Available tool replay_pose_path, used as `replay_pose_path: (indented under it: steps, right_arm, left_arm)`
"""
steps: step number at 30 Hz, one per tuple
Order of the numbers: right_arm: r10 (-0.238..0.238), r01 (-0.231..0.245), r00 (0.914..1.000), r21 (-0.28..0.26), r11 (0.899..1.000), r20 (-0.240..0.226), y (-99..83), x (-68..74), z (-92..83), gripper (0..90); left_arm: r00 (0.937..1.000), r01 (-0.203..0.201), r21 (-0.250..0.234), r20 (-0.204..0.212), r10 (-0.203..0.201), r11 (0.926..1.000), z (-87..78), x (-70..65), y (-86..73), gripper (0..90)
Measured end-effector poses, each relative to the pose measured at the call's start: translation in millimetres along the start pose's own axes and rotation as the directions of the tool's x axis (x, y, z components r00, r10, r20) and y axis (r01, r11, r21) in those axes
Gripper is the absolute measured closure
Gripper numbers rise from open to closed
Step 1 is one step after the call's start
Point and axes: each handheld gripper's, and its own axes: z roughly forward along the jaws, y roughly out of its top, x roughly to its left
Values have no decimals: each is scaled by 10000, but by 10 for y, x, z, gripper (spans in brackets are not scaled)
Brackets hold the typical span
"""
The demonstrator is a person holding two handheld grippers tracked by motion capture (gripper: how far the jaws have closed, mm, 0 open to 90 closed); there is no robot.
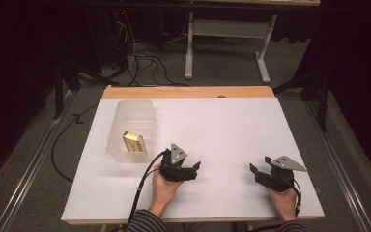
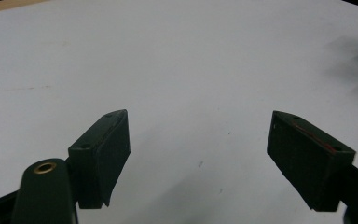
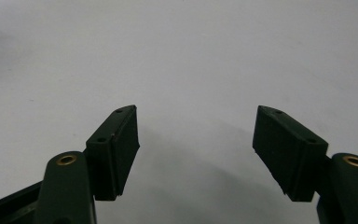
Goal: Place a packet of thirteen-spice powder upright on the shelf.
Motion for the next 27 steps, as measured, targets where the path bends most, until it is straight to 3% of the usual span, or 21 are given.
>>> replay_pose_path:
  steps: [2, 6, 15, 18, 21, 22, 24, 25, 27]
  right_arm:
    - [55, -55, 10000, 14, 10000, -19, 0, 2, -1, 316]
    - [29, -29, 10000, -33, 10000, -26, -1, 0, -3, 316]
    - [73, -73, 10000, -95, 9999, -46, -5, 0, -12, 315]
    - [-3, 2, 10000, -118, 9999, -57, -6, 0, -14, 314]
    - [29, -30, 10000, -98, 9999, -41, -5, 0, -12, 314]
    - [26, -27, 10000, -99, 9999, -46, -5, 0, -12, 314]
    - [21, -21, 10000, -90, 10000, -63, -4, -1, -9, 314]
    - [24, -24, 10000, -82, 10000, -72, -4, 0, -9, 314]
    - [22, -22, 10000, -74, 10000, -51, -3, 3, -8, 313]
  left_arm:
    - [9998, -174, 13, 79, 174, 9998, 15, 17, -12, 217]
    - [9999, 128, -85, 16, -128, 9999, 43, 1, -27, 217]
    - [9999, 12, -355, 168, -6, 9994, 98, 23, -23, 215]
    - [9994, 231, -409, 254, -221, 9989, 104, 39, -12, 217]
    - [9997, 209, -570, 103, -204, 9982, 128, 92, -22, 213]
    - [9999, -3, -659, 156, 13, 9978, 135, 123, -26, 212]
    - [9991, 387, -623, -144, -397, 9973, 149, 116, -52, 205]
    - [9998, 190, -649, -46, -193, 9977, 147, 125, -52, 201]
    - [9999, 152, -674, -34, -155, 9976, 138, 124, -65, 201]
